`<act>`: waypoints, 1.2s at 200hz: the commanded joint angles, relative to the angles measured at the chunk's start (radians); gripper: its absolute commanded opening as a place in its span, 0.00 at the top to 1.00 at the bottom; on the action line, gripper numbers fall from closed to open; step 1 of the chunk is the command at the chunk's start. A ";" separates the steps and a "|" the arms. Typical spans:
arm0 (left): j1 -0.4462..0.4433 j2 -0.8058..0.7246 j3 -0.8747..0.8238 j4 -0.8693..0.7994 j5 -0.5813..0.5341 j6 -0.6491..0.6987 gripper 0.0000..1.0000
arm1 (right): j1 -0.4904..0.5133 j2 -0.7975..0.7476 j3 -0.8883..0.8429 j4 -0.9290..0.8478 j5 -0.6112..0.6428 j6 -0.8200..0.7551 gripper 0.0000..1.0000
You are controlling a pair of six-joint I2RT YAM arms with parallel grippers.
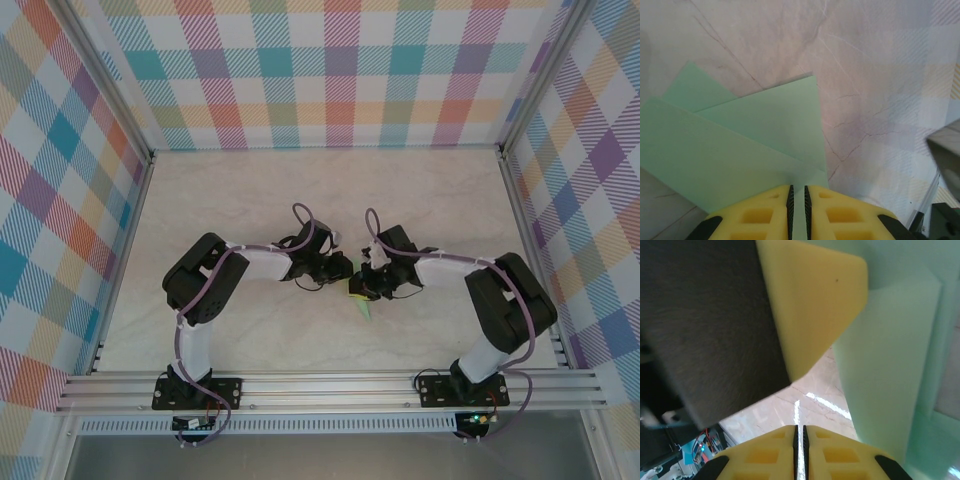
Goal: Fold a paper plane with a square sheet of paper (pick it up from the middle)
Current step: Fold the wing for the fifth time at the center of the table.
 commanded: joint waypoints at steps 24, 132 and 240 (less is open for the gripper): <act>-0.001 0.037 0.001 -0.062 -0.021 0.032 0.84 | 0.006 0.097 0.012 -0.060 0.037 -0.035 0.86; -0.001 0.061 0.032 -0.124 -0.041 0.060 0.88 | 0.006 -0.054 -0.158 -0.057 0.005 -0.019 0.83; -0.001 0.056 0.029 -0.113 -0.032 0.056 0.87 | 0.008 -0.195 -0.277 -0.134 0.007 -0.046 0.83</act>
